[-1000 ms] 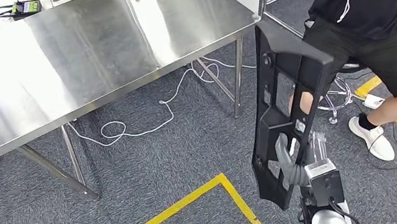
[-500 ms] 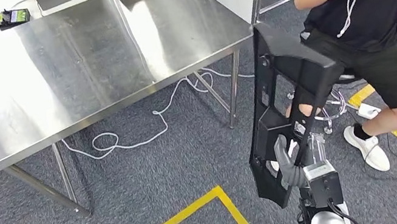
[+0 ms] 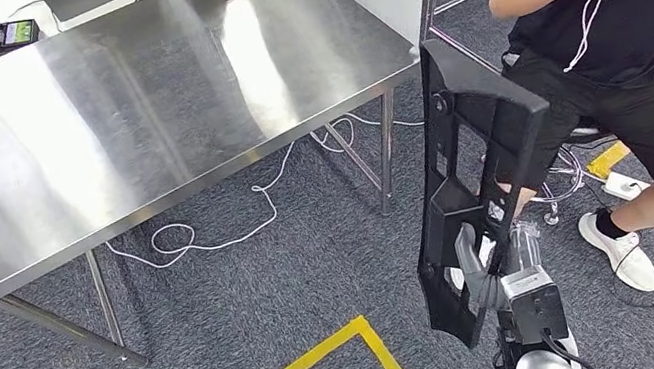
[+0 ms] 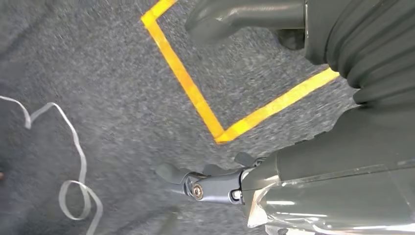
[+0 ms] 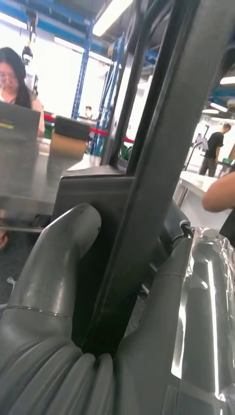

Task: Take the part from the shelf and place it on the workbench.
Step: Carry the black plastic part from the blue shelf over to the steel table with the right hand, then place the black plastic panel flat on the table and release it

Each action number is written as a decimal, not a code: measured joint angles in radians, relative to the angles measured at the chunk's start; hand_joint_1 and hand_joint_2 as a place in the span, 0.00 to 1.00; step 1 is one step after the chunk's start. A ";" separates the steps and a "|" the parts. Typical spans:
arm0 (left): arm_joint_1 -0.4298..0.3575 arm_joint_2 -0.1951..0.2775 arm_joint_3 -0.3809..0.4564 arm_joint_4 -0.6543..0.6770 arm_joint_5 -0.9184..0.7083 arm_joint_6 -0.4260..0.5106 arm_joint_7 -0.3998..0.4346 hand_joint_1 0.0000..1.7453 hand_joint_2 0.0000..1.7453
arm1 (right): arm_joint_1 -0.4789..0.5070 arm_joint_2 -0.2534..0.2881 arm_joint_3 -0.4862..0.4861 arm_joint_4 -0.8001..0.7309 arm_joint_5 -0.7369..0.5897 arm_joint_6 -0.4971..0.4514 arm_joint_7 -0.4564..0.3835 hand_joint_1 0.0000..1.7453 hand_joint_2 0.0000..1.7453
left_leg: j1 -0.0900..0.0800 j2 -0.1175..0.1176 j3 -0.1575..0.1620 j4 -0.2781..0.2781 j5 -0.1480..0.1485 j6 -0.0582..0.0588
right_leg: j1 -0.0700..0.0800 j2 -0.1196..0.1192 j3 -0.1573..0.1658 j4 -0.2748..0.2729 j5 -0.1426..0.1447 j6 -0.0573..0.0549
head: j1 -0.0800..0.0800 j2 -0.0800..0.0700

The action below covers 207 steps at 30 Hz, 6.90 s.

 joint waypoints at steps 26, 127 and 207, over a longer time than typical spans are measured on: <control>-0.007 0.008 0.017 -0.001 -0.016 0.022 0.000 0.00 1.00 | -0.087 0.032 0.031 0.055 0.040 0.037 0.015 1.00 1.00 | 0.017 -0.078 -0.011 -0.086 0.069 -0.009 | -0.040 0.027 -0.039 0.006 0.022 0.084 | 0.009 0.000; -0.023 0.004 0.045 -0.020 0.029 -0.025 0.000 0.00 1.00 | -0.700 0.065 0.255 0.296 0.461 0.012 0.304 1.00 1.00 | 0.017 0.001 -0.143 0.169 -0.045 -0.025 | 0.006 -0.001 -0.027 -0.024 0.041 -0.014 | 0.004 0.000; -0.061 0.015 0.162 -0.005 0.000 -0.084 0.000 0.00 1.00 | -1.035 0.192 0.298 1.269 1.116 -0.075 0.760 1.00 1.00 | -0.001 0.002 -0.055 -0.073 0.084 0.001 | 0.017 0.004 -0.028 -0.027 0.032 0.020 | 0.011 0.000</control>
